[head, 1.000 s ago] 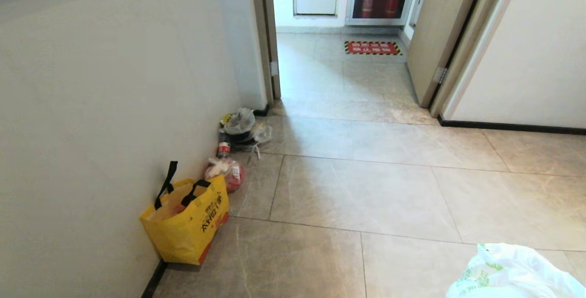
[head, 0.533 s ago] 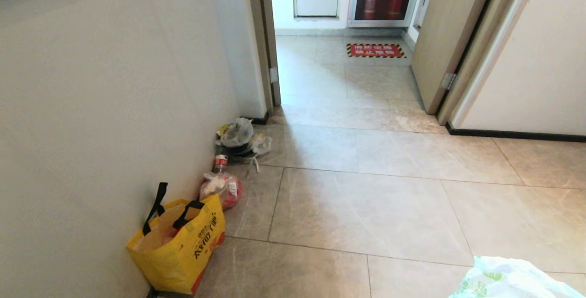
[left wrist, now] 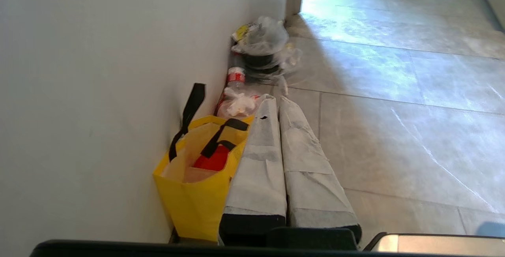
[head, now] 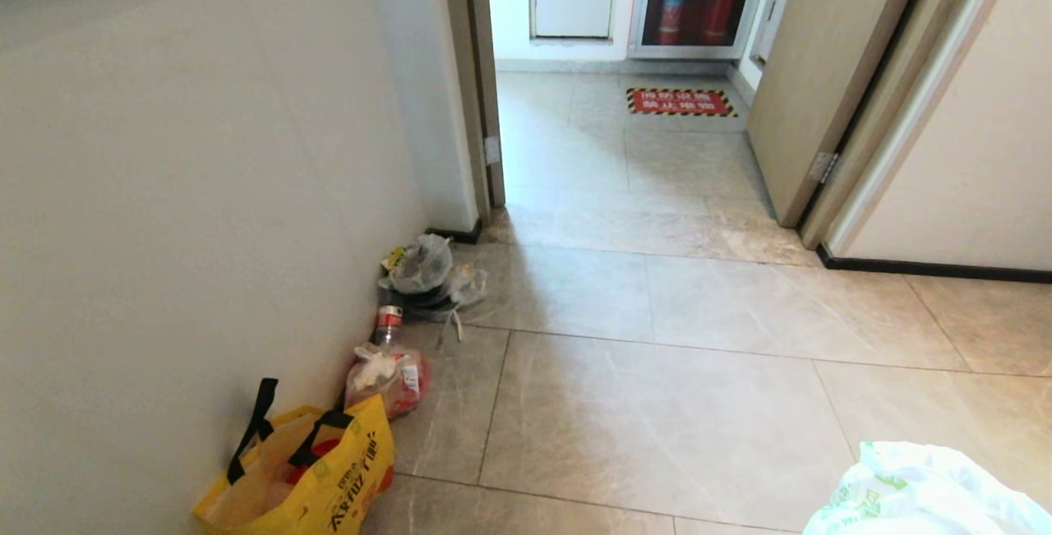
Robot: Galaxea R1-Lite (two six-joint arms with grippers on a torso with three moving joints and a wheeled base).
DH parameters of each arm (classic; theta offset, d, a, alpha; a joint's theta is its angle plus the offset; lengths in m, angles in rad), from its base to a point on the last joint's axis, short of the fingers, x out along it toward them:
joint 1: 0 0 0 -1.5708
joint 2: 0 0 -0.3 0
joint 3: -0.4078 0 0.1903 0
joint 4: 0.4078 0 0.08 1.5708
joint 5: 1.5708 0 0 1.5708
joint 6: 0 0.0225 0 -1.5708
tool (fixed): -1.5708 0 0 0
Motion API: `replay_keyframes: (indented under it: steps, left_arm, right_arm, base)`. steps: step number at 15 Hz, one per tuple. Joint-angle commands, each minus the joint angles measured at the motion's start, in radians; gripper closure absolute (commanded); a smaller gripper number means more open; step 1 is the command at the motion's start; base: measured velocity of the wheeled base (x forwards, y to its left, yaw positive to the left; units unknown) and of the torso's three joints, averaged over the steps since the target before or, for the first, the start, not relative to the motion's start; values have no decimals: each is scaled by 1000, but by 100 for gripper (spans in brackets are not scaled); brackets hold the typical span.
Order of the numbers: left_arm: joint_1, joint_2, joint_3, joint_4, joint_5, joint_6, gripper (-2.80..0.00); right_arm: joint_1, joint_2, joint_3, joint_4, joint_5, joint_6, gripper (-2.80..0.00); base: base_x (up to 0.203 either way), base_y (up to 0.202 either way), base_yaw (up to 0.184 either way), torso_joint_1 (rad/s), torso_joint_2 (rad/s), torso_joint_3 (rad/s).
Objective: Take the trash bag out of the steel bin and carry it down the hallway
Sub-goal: Put the trash bag at the door
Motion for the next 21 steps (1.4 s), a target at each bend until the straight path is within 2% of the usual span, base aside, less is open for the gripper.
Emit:
replay_keyframes:
  steps: [1, 12, 18, 21]
  left_arm:
    - [0, 0, 0, 0, 1, 0, 0]
    - [0, 0, 0, 0, 1, -2, 0]
    - [0, 0, 0, 0, 1, -2, 0]
    - [0, 0, 0, 0, 1, -2, 0]
  right_arm:
    - [0, 2, 0, -1, 1, 0, 0]
    - [0, 2, 0, -1, 1, 0, 0]
    - [0, 2, 0, -1, 1, -2, 0]
    - [0, 2, 0, -1, 1, 0, 0]
  base:
    - [190, 0, 2, 7, 2, 2]
    - [185, 0, 0, 1, 1, 3]
    - [0, 0, 0, 0, 0, 0]
    - [-1, 6, -129, 2, 0, 2]
